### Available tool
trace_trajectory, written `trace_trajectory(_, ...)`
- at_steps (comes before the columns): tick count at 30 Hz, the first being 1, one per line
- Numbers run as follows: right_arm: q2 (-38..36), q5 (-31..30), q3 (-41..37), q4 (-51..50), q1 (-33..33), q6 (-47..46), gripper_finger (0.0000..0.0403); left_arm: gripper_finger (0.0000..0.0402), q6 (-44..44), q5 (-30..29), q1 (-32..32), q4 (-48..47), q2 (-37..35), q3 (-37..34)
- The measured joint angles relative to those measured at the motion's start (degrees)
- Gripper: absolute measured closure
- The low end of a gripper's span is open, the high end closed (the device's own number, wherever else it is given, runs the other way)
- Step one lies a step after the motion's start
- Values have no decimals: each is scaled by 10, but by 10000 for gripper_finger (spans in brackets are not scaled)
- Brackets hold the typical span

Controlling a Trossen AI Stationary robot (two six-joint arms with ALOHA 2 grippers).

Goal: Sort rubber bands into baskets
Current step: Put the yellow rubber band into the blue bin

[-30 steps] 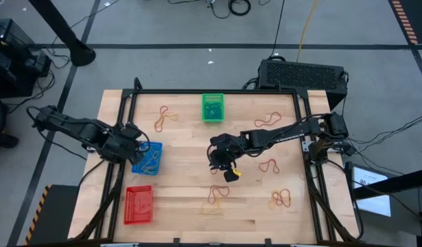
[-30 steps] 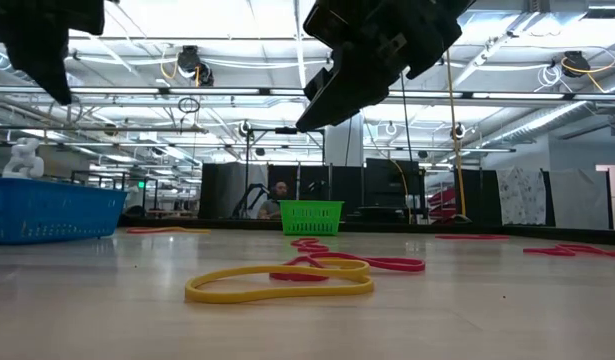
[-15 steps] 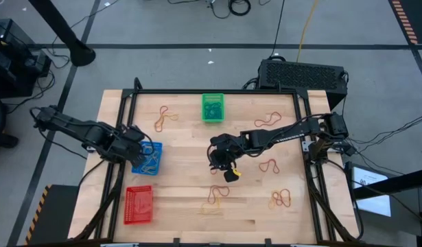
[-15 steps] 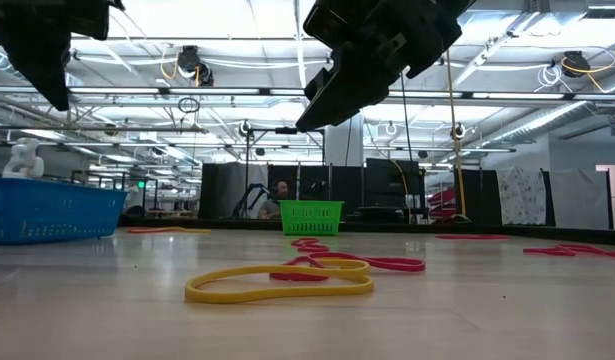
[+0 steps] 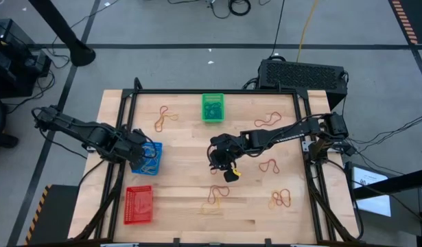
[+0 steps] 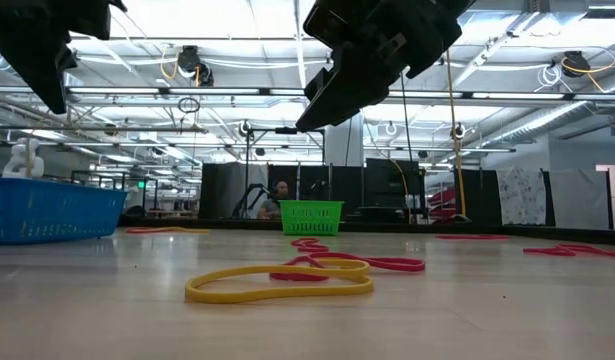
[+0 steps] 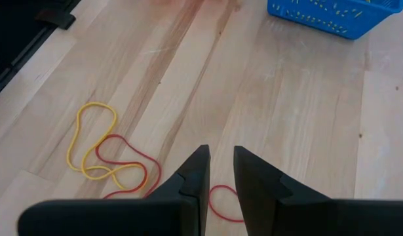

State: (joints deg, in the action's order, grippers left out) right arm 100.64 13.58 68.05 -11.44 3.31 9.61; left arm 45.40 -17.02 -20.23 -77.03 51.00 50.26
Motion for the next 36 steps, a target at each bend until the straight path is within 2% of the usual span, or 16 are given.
trace_trajectory(6, 0, 0, 0, 0, 0, 0, 342, 370, -12, -1, 0, 0, 1, 0)
trace_trajectory(14, 0, 0, 0, 0, 0, 0, 342, 297, -14, 0, 0, 0, 3, 0)
trace_trajectory(18, 0, 0, 0, 0, 0, 0, 342, 282, -53, -1, 0, 1, 3, 0)
trace_trajectory(22, 0, 0, 0, 0, 0, 0, 342, 281, -101, -48, 8, 27, 3, 0)
trace_trajectory(28, 0, 0, 0, 8, 0, 1, 342, 281, -193, -68, 92, 151, 8, 0)
trace_trajectory(32, 0, 0, 0, 19, 0, 10, 342, 281, -275, -41, 180, 223, 37, 0)
trace_trajectory(36, 0, 0, 0, 24, 0, 15, 342, 281, -361, -13, 284, 243, 96, 0)
